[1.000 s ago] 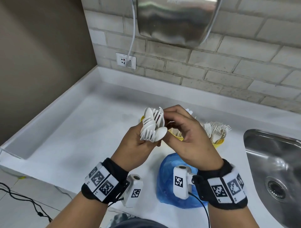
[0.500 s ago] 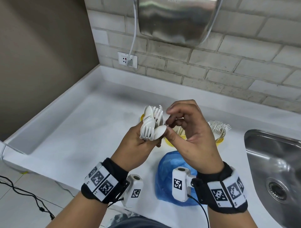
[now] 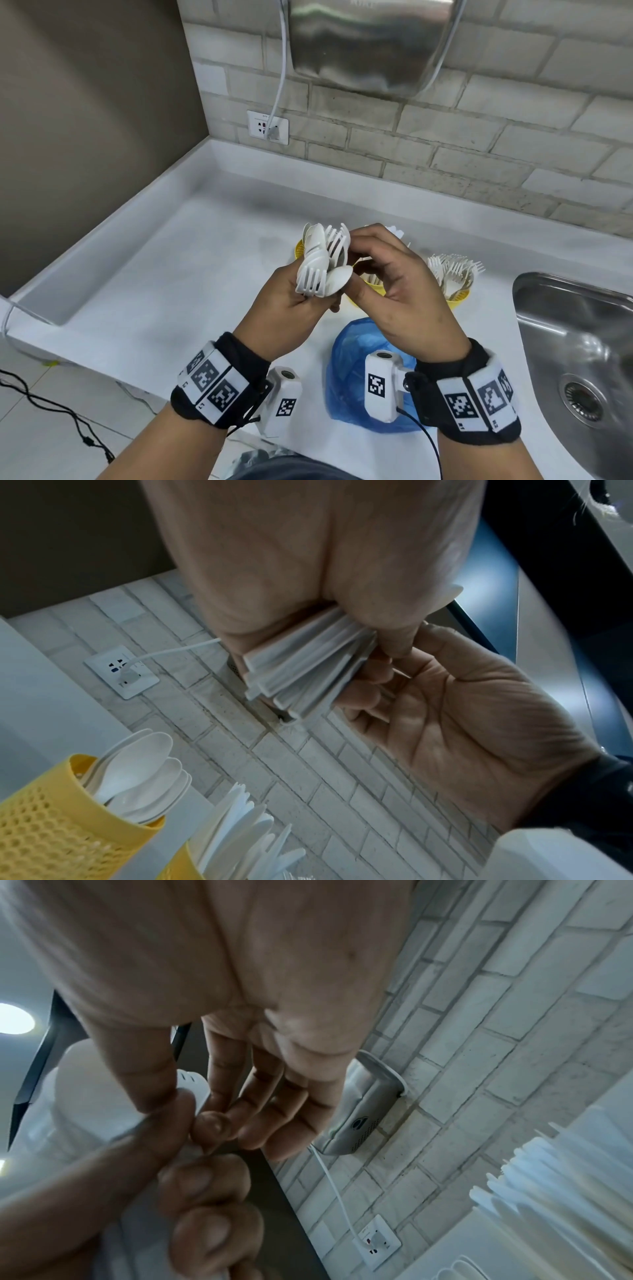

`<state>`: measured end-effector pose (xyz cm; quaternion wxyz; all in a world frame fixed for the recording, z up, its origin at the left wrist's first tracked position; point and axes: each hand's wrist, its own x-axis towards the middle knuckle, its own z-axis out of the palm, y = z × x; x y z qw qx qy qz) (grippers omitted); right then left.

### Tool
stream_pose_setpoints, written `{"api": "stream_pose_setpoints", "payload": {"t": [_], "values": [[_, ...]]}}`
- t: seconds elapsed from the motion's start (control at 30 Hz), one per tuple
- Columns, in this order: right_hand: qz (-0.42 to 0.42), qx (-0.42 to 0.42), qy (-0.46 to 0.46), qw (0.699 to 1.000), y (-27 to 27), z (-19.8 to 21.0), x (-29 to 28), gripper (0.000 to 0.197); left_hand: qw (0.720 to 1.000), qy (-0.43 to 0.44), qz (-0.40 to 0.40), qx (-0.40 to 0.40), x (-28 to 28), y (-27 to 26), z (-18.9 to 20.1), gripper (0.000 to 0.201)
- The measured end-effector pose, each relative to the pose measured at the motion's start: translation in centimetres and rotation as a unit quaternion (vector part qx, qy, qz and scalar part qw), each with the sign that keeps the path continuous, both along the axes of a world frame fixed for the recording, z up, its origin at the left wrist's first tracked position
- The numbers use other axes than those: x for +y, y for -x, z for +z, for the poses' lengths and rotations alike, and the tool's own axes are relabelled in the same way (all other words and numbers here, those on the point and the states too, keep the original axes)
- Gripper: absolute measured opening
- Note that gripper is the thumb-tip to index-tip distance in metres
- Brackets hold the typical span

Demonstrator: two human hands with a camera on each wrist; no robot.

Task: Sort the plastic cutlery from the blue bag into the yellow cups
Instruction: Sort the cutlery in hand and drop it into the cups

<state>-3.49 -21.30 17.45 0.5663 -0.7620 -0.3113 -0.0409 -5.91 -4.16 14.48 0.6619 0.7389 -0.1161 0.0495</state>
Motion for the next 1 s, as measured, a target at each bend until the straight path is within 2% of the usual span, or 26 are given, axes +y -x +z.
{"api": "stream_pose_setpoints", "payload": {"t": [0.17, 0.27, 0.4, 0.47, 0.53, 0.63, 0.8, 0.9, 1.0], "values": [[0.015, 0.015, -0.052, 0.998, 0.1, 0.3, 0.1, 0.020, 1.000, -0.016, -0.008, -0.011, 0.4, -0.2, 0.0, 0.024], [0.015, 0.062, -0.132, 0.989, 0.2, 0.6, 0.2, 0.023, 1.000, -0.016, -0.023, -0.011, 0.3, 0.0, 0.2, 0.027], [-0.026, 0.091, -0.261, 0.961, 0.0, 1.2, 0.1, 0.030, 0.999, 0.020, -0.032, 0.011, 0.1, 0.4, 0.5, 0.027], [-0.039, 0.107, -0.315, 0.942, -0.1, 1.6, -0.1, 0.032, 0.998, 0.043, -0.039, 0.002, 0.2, 0.4, 0.8, 0.020], [-0.042, 0.125, -0.340, 0.931, -0.2, 1.8, -0.3, 0.032, 0.997, 0.059, -0.045, -0.008, 0.3, 0.4, 0.9, 0.027], [-0.031, 0.127, -0.304, 0.943, -0.3, 1.9, -0.4, 0.025, 0.996, 0.076, -0.055, 0.006, 0.4, 0.5, 1.2, 0.034], [-0.011, 0.147, -0.228, 0.962, -0.7, 1.6, -0.4, 0.013, 0.993, 0.092, -0.073, 0.032, 0.5, 0.3, 0.6, 0.031], [-0.021, 0.109, -0.171, 0.979, -0.9, 1.4, -0.5, 0.008, 0.992, 0.081, -0.081, 0.043, 0.6, 0.4, 0.6, 0.029], [-0.003, 0.084, -0.137, 0.987, -0.9, 1.4, -0.2, 0.005, 0.992, 0.054, -0.097, 0.055, 0.6, 0.4, 0.7, 0.052]]}}
